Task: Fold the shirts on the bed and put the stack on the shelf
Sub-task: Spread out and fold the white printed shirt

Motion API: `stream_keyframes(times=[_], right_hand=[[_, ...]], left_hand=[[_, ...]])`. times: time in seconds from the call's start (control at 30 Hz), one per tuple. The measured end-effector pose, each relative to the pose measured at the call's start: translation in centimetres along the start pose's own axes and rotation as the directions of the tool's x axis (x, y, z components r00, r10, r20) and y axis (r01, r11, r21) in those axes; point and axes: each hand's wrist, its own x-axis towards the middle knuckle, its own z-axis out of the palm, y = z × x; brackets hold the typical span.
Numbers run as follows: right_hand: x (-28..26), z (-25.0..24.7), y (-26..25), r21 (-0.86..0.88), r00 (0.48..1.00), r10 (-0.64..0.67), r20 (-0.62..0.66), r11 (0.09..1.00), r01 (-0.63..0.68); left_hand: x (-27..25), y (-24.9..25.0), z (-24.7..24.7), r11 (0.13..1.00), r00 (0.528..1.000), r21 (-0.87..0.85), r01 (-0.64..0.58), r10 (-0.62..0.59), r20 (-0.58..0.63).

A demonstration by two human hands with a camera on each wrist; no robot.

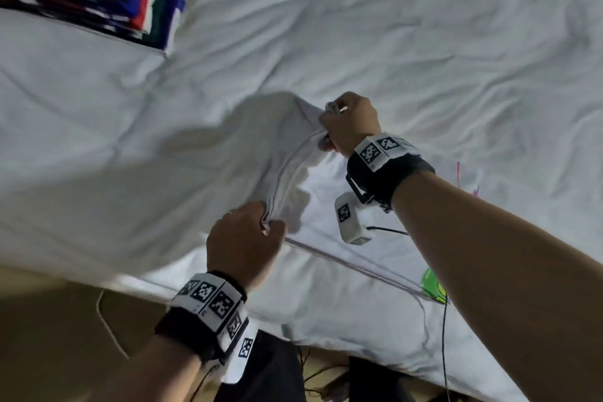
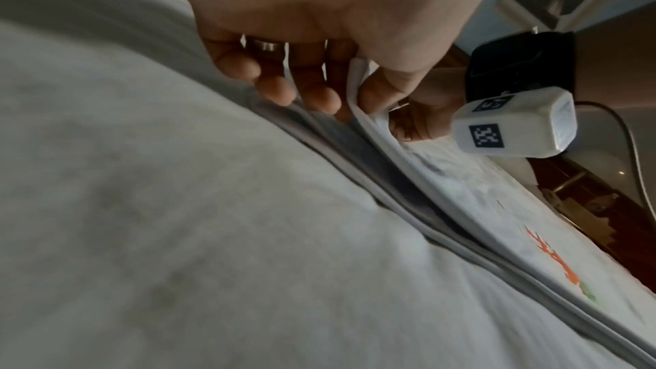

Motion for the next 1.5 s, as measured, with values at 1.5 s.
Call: stream_keyframes(times=[1.5], right_hand=[[-11.0, -11.5, 21.3, -0.701, 0.928, -0.352, 0.124, 0.630, 0.333]], left_hand=[[13.4, 0.1, -3.0, 0.624, 0.800, 0.512, -0.590, 0.535, 0.270]])
